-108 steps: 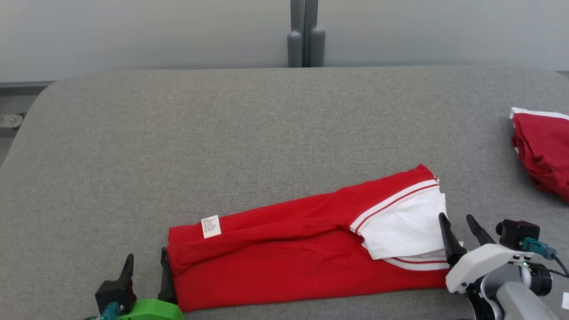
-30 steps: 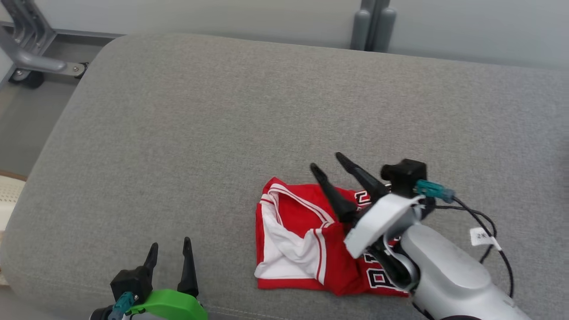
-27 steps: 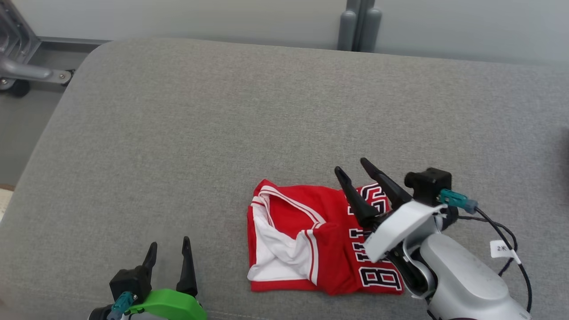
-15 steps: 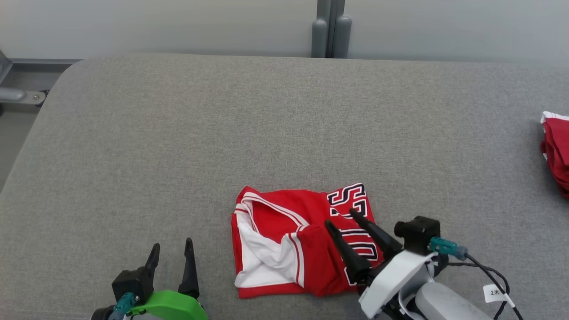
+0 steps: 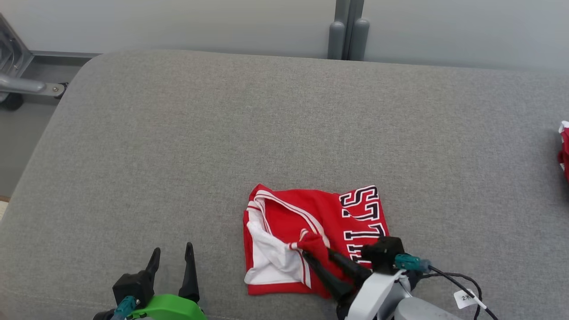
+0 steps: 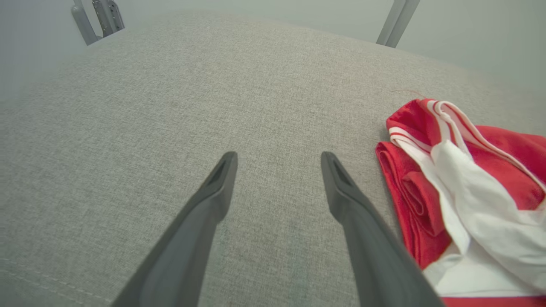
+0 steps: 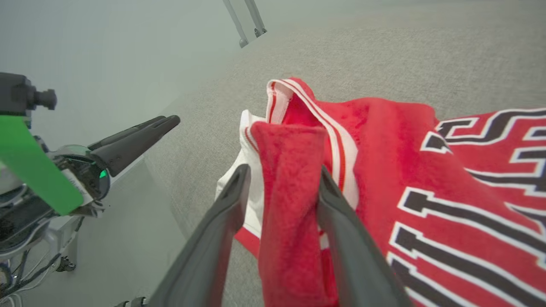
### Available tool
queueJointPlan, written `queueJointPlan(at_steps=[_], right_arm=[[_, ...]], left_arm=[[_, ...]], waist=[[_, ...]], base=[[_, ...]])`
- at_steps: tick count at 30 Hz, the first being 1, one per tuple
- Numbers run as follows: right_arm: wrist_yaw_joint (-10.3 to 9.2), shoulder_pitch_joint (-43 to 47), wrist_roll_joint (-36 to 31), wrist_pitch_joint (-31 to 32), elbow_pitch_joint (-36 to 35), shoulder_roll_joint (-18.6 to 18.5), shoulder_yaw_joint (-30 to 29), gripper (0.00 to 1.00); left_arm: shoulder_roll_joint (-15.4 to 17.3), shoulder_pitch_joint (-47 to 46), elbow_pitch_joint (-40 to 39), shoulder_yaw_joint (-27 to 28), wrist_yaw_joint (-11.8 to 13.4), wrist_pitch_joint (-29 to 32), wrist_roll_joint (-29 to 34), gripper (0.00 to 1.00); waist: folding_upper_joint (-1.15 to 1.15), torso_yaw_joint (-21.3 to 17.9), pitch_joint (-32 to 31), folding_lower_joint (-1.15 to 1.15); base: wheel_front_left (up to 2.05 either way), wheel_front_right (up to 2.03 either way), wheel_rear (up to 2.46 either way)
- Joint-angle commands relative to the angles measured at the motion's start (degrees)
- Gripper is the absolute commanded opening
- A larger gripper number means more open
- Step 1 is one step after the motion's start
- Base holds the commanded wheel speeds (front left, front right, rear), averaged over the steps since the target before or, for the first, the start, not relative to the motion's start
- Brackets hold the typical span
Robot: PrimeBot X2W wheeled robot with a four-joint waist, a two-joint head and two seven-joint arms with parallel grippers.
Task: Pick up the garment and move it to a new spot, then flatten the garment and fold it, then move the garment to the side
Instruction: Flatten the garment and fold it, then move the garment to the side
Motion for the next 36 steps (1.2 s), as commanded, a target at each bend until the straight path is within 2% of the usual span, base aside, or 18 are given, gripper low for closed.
queueJointPlan(at_steps=[1,7,8,9,10,13,17,23,28,31,36], right_arm=[[-0.02,-0.9,0.3,-0.2,-0.2,-0.3,0.8,0.00],[-0.02,-6.1,0.9,-0.2,-1.1,0.0,9.4,0.00],[-0.02,-6.9,1.6,-0.2,-1.0,0.3,11.4,0.06],[-0.02,-7.7,2.6,-0.2,-1.2,0.6,13.8,0.50],[-0.02,-8.6,4.1,-0.1,-1.6,0.9,16.0,1.00],[-0.02,-11.1,9.1,1.1,-3.3,0.8,20.7,1.00],[-0.03,-13.1,11.2,0.1,-1.8,-1.2,20.8,1.00],[-0.02,-9.5,6.7,-0.1,4.2,-2.6,5.4,1.00],[-0.02,-5.0,0.7,-0.1,8.3,-1.9,-6.6,1.00],[-0.02,-2.7,-2.0,-0.1,9.7,-0.8,-10.8,1.00],[-0.02,-0.7,-3.8,-0.1,12.9,0.7,-13.2,1.00]], left_arm=[[0.2,0.5,-0.2,0.2,0.3,0.0,-0.3,1.00],[0.2,0.4,-0.4,0.3,0.3,0.0,-0.6,1.00],[0.2,0.3,-0.3,0.2,0.4,0.0,-0.7,1.00],[0.2,0.2,-0.2,0.0,0.3,0.0,-0.9,1.00],[0.2,0.0,-0.2,-0.2,0.4,0.0,-1.0,1.00],[0.2,-0.4,0.0,-0.6,0.5,0.0,-1.2,1.00],[0.2,-0.5,0.1,-0.5,0.5,0.0,-1.3,1.00],[0.2,0.3,-0.2,0.5,0.7,0.0,-0.7,1.00],[0.2,-0.1,-0.2,0.6,0.4,0.0,-0.3,1.00],[0.2,-0.6,-0.3,0.3,0.4,0.0,-0.2,1.00],[0.2,-1.2,-0.6,-0.2,0.2,0.0,-0.1,1.00]], waist=[[0.00,0.2,0.2,0.00],[0.00,0.3,0.8,0.00],[0.00,0.4,0.8,0.00],[0.00,0.4,0.9,0.00],[0.00,0.5,0.9,0.00],[0.00,0.5,0.9,0.00],[0.00,0.3,0.8,0.00],[0.00,-1.0,0.8,0.00],[0.00,-2.0,0.8,0.00],[0.00,-2.3,0.9,0.00],[0.00,-2.0,1.6,0.00]], base=[[0.00,0.00,0.00],[0.00,0.00,0.00],[0.00,0.00,0.00],[0.00,0.00,0.00],[0.00,0.00,0.00],[0.00,0.00,0.00],[0.00,0.00,0.00],[0.00,0.00,0.00],[0.00,0.00,0.00],[0.00,0.00,0.00],[0.00,0.00,0.00]])
